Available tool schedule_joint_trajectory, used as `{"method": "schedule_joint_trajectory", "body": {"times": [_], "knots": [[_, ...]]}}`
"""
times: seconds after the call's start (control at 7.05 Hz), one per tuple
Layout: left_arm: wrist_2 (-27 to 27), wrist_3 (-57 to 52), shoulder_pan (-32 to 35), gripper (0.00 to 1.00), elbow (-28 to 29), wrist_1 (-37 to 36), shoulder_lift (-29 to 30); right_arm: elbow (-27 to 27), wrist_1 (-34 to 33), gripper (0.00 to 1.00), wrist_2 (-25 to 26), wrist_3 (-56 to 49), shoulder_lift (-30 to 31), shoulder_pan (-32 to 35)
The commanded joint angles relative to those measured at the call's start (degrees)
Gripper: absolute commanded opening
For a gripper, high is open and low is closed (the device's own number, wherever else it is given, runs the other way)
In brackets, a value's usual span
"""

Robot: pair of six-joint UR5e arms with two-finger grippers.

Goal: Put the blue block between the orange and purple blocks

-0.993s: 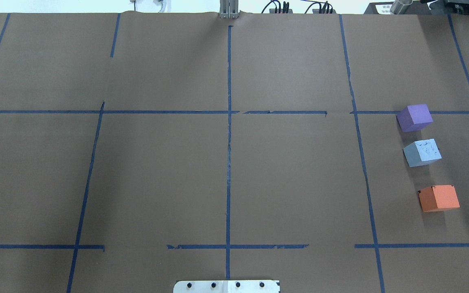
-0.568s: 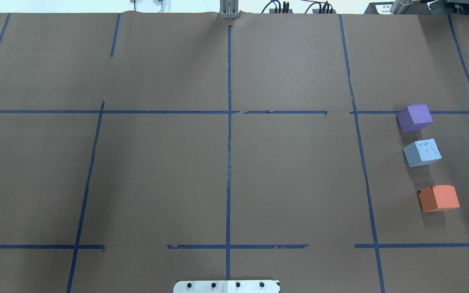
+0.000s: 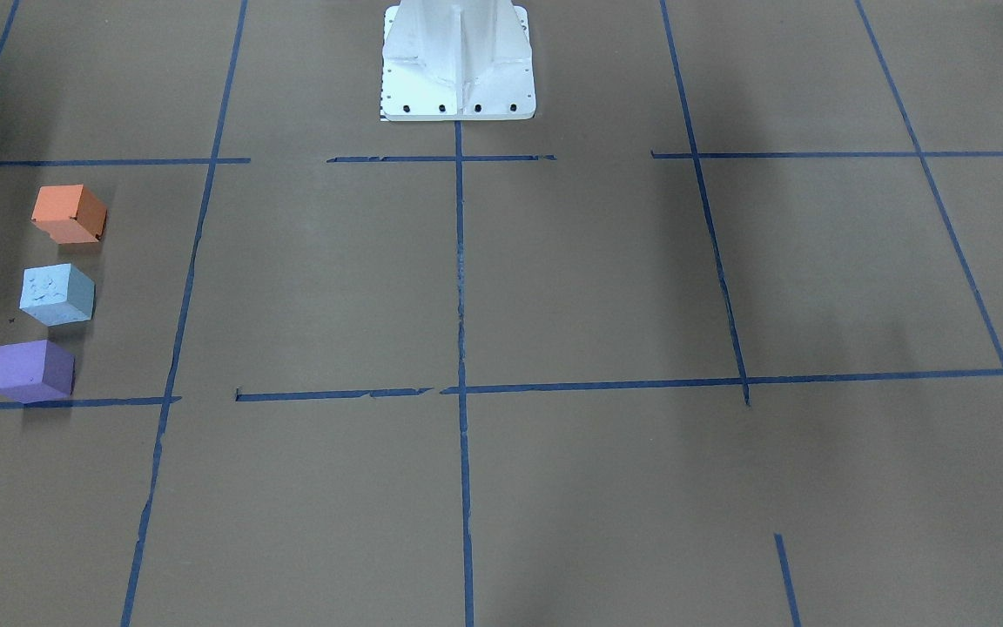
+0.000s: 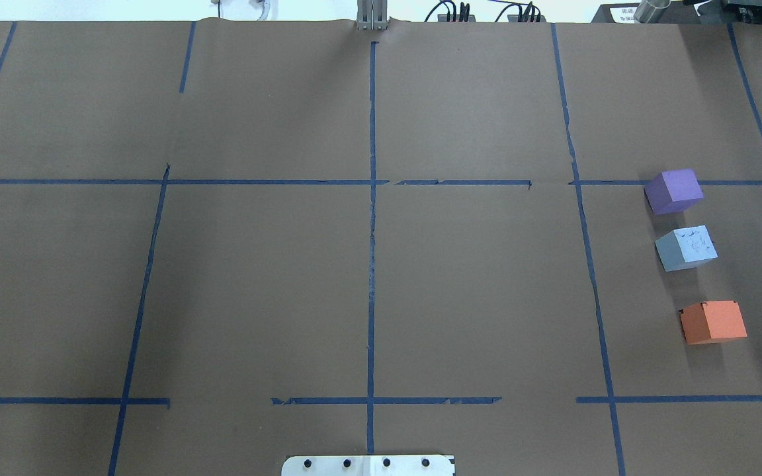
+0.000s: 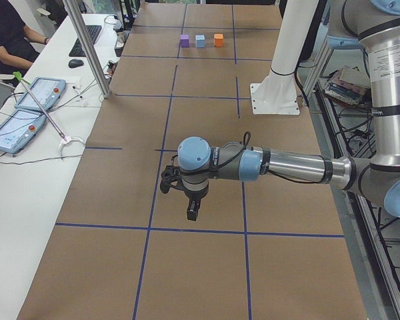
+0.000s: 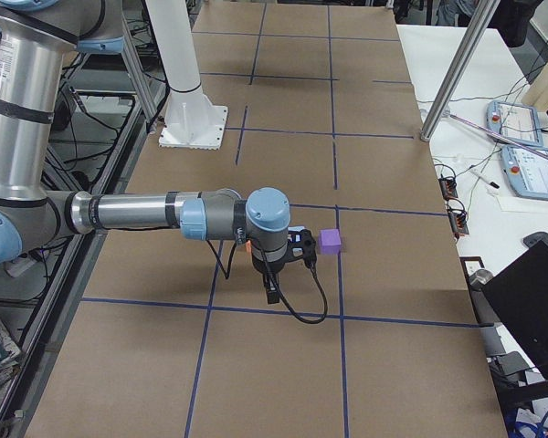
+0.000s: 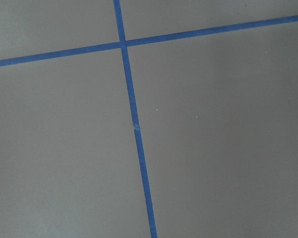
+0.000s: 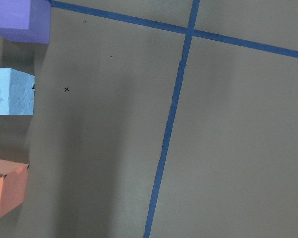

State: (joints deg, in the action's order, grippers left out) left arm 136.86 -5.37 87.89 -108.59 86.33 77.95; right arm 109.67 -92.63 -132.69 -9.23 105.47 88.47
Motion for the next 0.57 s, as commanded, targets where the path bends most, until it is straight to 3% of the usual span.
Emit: {"method": "schedule_joint_trajectory", "body": {"times": [0.0, 0.43], "knots": [[0.1, 0.2, 0.0, 1.00, 0.0, 0.1, 0.3, -0.4, 0.2, 1.00, 0.1, -0.3, -0.2, -0.1], [0.1, 0.2, 0.0, 1.00, 0.1, 0.0, 0.4, -0.5, 3.9, 1.00, 0.5, -0.3, 0.0, -0.1]]}}
